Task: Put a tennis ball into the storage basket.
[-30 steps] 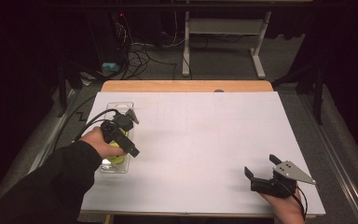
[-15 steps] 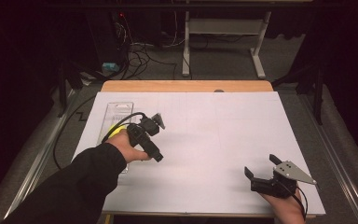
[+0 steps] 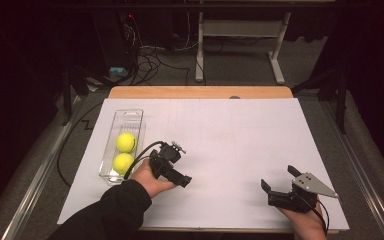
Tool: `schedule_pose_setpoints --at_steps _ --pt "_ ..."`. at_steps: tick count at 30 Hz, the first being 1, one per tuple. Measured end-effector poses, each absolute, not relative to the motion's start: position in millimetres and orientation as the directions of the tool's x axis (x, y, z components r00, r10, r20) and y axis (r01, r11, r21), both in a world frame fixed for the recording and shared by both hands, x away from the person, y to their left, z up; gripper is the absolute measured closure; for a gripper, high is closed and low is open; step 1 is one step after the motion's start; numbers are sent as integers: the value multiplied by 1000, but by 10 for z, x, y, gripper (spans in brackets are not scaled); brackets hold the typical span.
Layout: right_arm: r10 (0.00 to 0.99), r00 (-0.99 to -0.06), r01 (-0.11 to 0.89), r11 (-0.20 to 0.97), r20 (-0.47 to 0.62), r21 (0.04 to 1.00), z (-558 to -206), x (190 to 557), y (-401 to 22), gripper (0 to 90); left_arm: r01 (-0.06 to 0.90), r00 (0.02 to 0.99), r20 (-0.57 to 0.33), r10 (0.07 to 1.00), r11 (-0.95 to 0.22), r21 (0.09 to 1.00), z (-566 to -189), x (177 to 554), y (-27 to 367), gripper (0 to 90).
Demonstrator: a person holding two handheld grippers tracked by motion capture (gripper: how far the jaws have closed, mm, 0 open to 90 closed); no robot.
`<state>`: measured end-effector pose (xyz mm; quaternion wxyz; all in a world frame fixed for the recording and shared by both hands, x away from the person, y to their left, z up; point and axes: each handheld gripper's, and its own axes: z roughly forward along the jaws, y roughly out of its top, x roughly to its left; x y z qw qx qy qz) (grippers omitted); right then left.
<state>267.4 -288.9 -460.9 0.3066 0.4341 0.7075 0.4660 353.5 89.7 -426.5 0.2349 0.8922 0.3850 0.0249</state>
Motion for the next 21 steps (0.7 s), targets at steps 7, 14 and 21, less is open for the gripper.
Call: schedule_pose_setpoints --at_steps 7,14,21 --pt "896 -443 328 189 -26 926 -4610 2675 -2873 0 635 690 -143 710 -498 590 -4458 3427 974 5" --pt "886 -463 326 184 -14 927 -4607 2666 -2803 0 578 678 -207 705 -337 744 -4634 3349 1136 2" --pt "883 -469 316 173 -5 933 -4596 2651 -2753 0 478 720 -212 661 -251 842 -4590 3185 1319 0"
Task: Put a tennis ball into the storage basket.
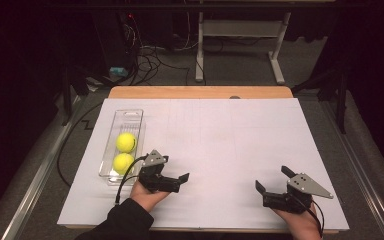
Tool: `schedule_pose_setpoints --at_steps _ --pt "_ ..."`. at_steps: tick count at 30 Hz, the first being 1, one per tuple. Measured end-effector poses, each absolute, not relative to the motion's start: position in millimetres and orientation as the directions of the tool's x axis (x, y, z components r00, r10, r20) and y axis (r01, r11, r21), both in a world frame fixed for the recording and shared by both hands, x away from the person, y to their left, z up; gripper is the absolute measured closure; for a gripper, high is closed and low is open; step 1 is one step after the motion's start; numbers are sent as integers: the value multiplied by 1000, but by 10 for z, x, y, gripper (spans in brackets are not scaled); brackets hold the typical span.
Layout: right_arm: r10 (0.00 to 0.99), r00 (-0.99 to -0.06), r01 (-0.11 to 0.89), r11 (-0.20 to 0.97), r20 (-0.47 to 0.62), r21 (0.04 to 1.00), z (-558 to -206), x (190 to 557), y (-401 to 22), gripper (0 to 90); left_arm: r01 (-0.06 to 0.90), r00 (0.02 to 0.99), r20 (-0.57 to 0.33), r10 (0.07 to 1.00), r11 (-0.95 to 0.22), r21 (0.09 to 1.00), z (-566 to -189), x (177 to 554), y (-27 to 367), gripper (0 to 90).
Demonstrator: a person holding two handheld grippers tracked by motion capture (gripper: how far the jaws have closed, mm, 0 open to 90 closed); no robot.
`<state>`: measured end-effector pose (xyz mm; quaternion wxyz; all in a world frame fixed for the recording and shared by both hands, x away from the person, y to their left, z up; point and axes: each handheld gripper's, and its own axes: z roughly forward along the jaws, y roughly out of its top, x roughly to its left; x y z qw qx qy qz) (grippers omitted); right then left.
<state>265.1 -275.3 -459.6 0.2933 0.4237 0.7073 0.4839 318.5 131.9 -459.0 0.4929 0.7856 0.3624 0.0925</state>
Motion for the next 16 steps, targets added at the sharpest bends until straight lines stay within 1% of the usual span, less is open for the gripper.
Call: schedule_pose_setpoints --at_steps 4,10,16 --pt "884 -468 310 167 -3 936 -4582 2617 -2759 0 408 742 -162 650 -246 879 -4584 3042 1358 0" --pt "891 -454 311 151 7 938 -4577 2565 -2795 0 379 743 -167 648 -202 903 -4589 3054 1357 0" --pt "896 -445 324 155 6 933 -4611 2585 -2800 0 380 734 -182 654 -173 909 -4594 3098 1380 0"
